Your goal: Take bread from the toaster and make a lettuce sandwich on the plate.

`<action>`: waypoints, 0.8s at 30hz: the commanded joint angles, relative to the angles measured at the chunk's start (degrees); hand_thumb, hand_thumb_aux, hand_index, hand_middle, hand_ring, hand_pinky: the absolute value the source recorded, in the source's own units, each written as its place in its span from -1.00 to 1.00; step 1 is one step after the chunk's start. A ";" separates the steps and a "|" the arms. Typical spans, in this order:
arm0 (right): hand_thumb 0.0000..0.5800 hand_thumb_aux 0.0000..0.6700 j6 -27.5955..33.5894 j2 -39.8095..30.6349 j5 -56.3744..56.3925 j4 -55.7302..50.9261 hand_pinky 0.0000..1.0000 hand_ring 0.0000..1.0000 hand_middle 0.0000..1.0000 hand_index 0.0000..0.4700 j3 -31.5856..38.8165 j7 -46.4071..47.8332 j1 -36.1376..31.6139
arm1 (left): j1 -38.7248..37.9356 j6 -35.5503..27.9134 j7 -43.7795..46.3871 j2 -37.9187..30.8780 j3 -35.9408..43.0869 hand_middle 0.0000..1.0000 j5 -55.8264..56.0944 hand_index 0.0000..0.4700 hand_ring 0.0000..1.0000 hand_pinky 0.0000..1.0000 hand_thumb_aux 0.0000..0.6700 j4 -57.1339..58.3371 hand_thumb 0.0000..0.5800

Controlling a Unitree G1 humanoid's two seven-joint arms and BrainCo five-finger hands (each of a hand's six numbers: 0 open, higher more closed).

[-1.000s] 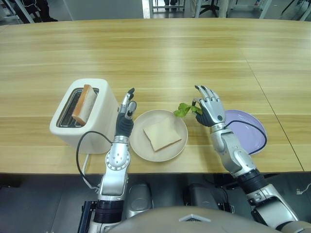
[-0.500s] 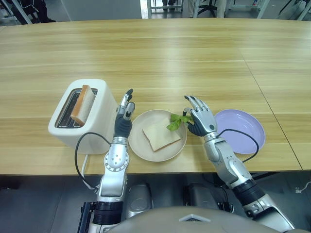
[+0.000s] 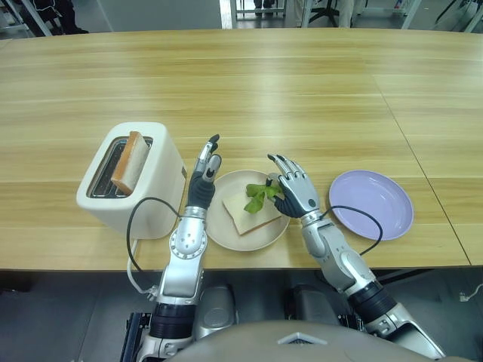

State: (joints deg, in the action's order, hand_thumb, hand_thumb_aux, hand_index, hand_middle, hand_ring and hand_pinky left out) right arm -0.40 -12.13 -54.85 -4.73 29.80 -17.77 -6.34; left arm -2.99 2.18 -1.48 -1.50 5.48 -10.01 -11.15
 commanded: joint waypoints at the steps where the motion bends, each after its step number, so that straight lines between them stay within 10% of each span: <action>1: 1.00 1.00 -0.65 0.83 0.95 -2.60 -1.00 -1.00 -1.00 0.96 1.18 -0.12 0.98 | 0.73 -0.15 0.75 0.02 0.79 -1.00 0.28 -1.00 -1.00 -1.00 -1.00 1.67 -1.00; 16: 1.00 1.00 -17.93 2.91 15.02 -26.10 -1.00 -1.00 -1.00 0.96 1.71 3.16 -3.74 | 3.67 0.77 2.55 0.58 3.19 -1.00 0.58 -1.00 -1.00 -1.00 -1.00 5.39 -1.00; 17: -1.00 -1.00 -18.43 2.86 15.85 -25.93 -1.00 -1.00 -1.00 -1.00 1.34 3.77 -3.88 | 3.58 0.89 2.51 0.54 3.20 -1.00 0.47 -1.00 -1.00 -1.00 -1.00 5.43 -1.00; 24: -1.00 -1.00 -18.18 0.79 24.24 -10.66 -1.00 -1.00 -1.00 -1.00 -5.27 8.87 1.05 | 2.71 0.88 2.18 0.30 2.36 -1.00 0.64 -1.00 -1.00 -1.00 -1.00 3.56 -1.00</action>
State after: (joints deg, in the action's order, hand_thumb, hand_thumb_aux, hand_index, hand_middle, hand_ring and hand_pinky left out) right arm -19.30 -10.84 -32.45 -19.07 26.44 -10.02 -6.11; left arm 0.05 3.36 0.60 -1.00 8.01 -9.63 -7.03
